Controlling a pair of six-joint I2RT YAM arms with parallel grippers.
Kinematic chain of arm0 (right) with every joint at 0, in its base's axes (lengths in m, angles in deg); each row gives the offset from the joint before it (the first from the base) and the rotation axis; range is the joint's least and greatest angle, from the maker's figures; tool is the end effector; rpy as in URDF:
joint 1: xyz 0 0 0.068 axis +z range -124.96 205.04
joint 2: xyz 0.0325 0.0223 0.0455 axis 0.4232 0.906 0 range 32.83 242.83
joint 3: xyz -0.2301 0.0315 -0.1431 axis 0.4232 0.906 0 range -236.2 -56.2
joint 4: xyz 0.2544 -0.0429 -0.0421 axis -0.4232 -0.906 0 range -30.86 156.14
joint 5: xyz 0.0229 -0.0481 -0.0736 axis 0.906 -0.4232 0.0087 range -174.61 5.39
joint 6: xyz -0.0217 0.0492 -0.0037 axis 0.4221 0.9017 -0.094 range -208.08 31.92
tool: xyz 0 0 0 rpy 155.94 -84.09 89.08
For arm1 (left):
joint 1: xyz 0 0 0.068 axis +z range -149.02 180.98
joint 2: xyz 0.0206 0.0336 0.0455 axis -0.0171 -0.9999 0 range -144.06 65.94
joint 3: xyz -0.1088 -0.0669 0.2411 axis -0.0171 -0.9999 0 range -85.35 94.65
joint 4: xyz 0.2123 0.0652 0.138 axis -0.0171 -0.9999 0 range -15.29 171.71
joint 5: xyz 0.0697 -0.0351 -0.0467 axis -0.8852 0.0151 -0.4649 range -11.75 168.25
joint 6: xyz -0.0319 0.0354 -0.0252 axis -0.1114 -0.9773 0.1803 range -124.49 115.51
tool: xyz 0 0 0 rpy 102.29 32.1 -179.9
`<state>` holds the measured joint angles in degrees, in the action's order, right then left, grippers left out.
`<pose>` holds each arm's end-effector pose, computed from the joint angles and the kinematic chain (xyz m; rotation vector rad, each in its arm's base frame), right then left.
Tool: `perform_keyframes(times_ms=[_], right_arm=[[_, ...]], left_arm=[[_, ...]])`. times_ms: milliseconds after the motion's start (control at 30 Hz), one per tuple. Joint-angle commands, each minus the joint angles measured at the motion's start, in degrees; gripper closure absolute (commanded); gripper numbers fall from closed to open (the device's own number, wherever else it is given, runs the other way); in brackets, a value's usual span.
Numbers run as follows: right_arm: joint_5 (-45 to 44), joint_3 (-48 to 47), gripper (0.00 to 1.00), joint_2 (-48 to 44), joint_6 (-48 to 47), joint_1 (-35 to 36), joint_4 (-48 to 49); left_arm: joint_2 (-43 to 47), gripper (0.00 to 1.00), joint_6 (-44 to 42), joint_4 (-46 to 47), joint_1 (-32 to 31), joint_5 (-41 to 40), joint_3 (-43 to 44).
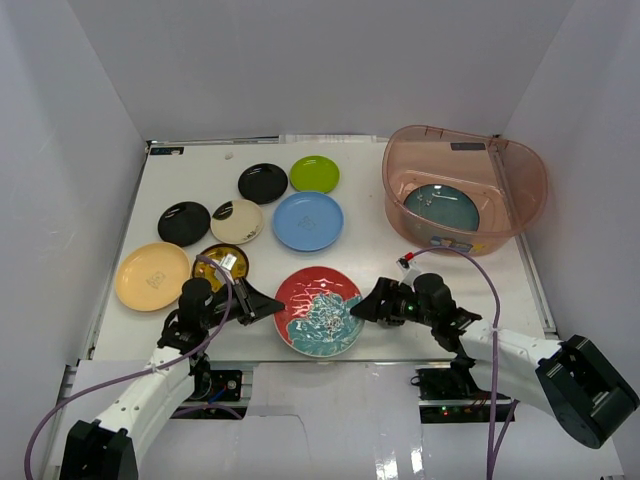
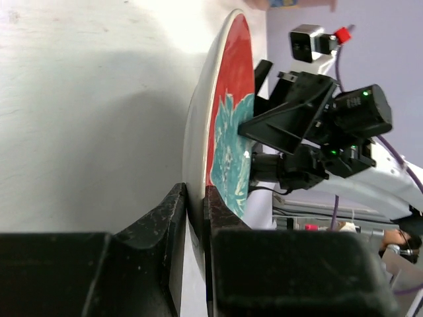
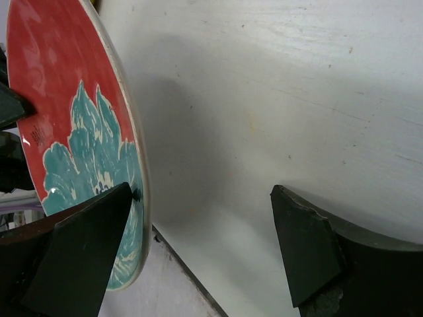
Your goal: Place the plates into the plastic bin on the countertop
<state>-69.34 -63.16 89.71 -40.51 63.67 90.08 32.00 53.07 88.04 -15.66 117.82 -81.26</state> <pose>0.1322 0.1176 0.1383 -0.0124 2.2311 1.1676 0.1242 -0.0606 0.1505 -0.2771 2.1947 -1.4692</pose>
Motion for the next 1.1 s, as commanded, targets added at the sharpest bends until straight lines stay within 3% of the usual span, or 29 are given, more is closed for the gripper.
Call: perform_keyframes(times_ms=[0, 33, 100, 167, 233, 333, 367, 467, 500, 600, 767, 933, 1067], right_arm=[[1.86, 1.25, 0.07, 1.30, 1.38, 0.22, 8.02], [3.00, 1.34, 0.01, 1.21, 1.82, 0.22, 9.18], [5.38, 1.42, 0.19, 0.60, 3.57, 0.22, 11.12], [6.96, 0.90, 0.54, -0.89, 4.63, 0.22, 12.53], [7.93, -0.06, 0.78, -1.77, 5.60, 0.22, 12.36], [9.96, -3.75, 0.92, -2.74, 6.13, 0.22, 10.70], [9.78, -6.28, 0.92, -3.70, 6.22, 0.22, 9.81], [6.80, -13.83, 0.92, -7.29, 4.82, -1.09, 3.34], [6.27, -16.30, 0.92, -8.18, 4.20, -2.23, 1.39], [5.48, -27.55, 0.92, -10.21, 1.48, -8.82, -5.56], [10.13, -42.24, 0.92, -5.75, 1.38, -27.94, -10.84], [6.12, -52.36, 0.92, 2.51, -0.55, -43.52, -15.94], [1.79, -56.31, 0.92, 7.78, -2.92, -49.70, -18.23]], left_arm=[[0.45, 1.00, 5.72, 13.35, -0.14, 8.76, 2.58], [0.10, 1.00, 5.63, 13.36, -0.14, 9.12, 2.76], [-0.69, 1.00, 5.28, 13.53, -0.14, 9.82, 3.19], [-1.57, 1.00, 4.84, 13.54, -0.14, 9.74, 3.55], [-2.53, 1.00, 3.79, 12.58, -0.14, 9.21, 5.39], [-4.03, 0.87, 1.60, 10.99, -0.14, 8.77, 9.59], [-5.17, 0.83, 0.98, 10.64, -0.14, 8.85, 10.83], [-6.76, 0.51, -4.37, 4.86, -0.14, 9.38, 17.59], [-7.02, 0.36, -7.00, -2.91, -0.06, 7.56, 20.22], [-7.20, 0.19, -19.21, -19.61, -0.06, 1.15, 31.03], [-5.01, 0.10, -32.05, -32.77, -0.06, -15.12, 41.50], [0.09, 0.08, -34.36, -34.45, -0.14, -20.06, 37.66], [2.91, 0.07, -32.07, -31.39, -0.23, -19.63, 31.60]])
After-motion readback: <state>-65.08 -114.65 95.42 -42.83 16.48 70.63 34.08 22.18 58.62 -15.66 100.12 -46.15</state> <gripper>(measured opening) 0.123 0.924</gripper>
